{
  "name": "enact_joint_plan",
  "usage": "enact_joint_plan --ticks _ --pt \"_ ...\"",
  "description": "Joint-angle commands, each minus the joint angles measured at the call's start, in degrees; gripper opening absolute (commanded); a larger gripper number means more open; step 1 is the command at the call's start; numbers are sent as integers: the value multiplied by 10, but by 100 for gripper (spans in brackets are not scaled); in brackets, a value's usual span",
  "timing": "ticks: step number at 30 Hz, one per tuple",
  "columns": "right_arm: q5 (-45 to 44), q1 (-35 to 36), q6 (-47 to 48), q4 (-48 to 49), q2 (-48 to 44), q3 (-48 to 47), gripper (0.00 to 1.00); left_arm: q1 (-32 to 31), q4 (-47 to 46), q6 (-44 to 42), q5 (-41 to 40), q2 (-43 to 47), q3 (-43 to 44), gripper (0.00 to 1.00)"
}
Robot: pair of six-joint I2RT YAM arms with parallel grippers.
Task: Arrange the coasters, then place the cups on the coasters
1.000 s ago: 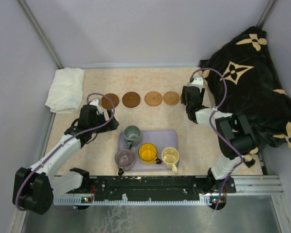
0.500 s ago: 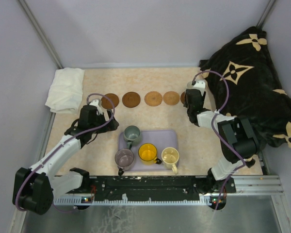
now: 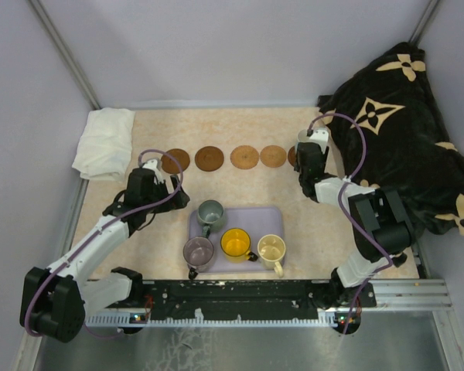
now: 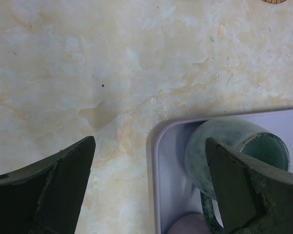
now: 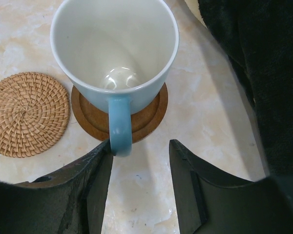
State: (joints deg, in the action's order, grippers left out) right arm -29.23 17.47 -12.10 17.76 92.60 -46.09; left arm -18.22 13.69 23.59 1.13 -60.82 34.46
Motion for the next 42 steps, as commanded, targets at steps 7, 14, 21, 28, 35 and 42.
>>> enact_joint_plan --ticks 7,14,21,28,35,42 --pt "-13 -2 -2 18 -38 4 49 1 -11 3 5 10 -5 100" --pt "11 -3 -11 -2 -58 6 50 1 -10 4 6 16 -4 100" --pt "42 5 -65 -82 -133 16 51 1 -7 9 5 31 -4 100" --pt "2 102 -135 -239 -274 40 51 0 -7 14 8 40 -6 100" --pt "-40 263 -274 -470 -422 61 49 -1 -4 18 11 48 -6 100" --pt "-39 428 -406 -664 -512 36 51 -2 11 19 0 53 2 100"
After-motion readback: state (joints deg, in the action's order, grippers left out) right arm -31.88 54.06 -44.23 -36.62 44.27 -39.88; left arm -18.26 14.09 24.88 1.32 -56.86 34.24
